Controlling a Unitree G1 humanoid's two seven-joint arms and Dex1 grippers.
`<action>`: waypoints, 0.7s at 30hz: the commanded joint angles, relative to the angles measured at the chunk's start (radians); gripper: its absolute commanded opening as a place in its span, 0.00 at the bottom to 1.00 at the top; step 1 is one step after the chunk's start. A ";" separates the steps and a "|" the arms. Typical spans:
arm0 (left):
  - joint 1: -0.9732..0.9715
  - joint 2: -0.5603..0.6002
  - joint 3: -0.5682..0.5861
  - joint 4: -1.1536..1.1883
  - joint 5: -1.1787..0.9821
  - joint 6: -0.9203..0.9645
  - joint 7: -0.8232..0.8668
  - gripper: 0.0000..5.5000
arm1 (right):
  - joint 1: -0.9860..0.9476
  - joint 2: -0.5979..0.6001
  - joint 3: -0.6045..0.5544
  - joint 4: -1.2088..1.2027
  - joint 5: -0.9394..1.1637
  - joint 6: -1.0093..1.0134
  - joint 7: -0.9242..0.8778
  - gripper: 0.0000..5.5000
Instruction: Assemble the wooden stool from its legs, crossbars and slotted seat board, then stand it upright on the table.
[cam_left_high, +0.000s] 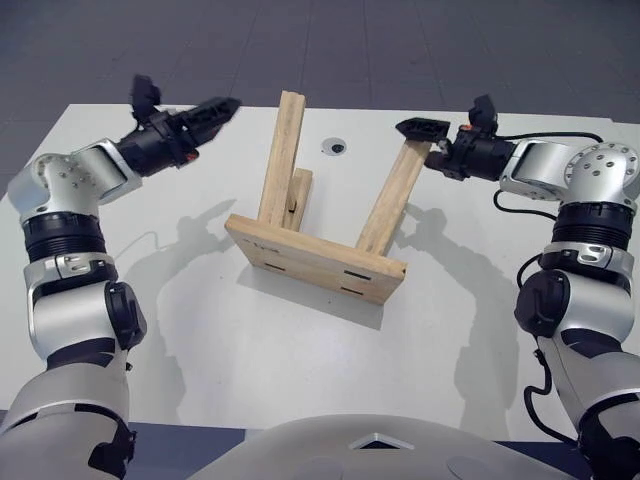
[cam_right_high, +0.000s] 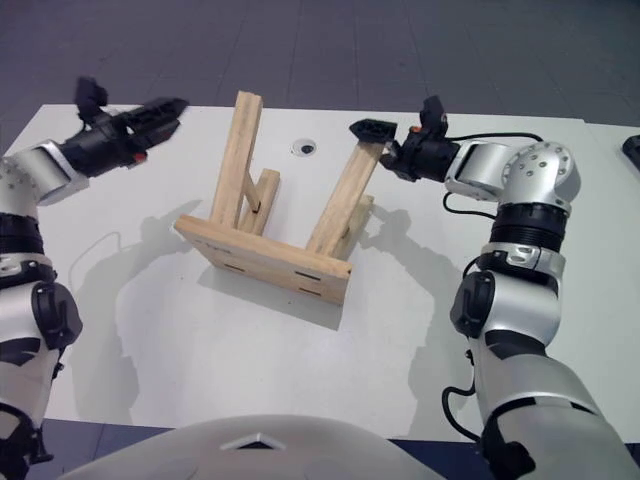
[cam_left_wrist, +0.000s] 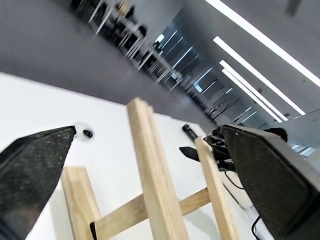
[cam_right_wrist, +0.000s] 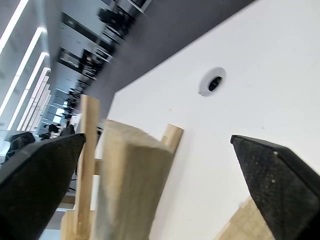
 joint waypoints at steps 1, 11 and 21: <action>0.124 -0.038 0.143 -0.191 -0.144 0.006 -0.005 0.98 | 0.041 0.017 -0.038 -0.098 0.043 -0.017 0.047 0.98; 0.708 0.104 0.224 -0.788 -0.166 -0.045 -0.167 0.98 | 0.439 -0.259 -0.087 -0.520 -0.006 -0.187 0.332 0.98; 0.819 0.292 0.007 -0.726 0.136 -0.300 -0.347 0.98 | 0.779 -0.523 0.088 -0.952 -0.057 -0.381 0.810 0.98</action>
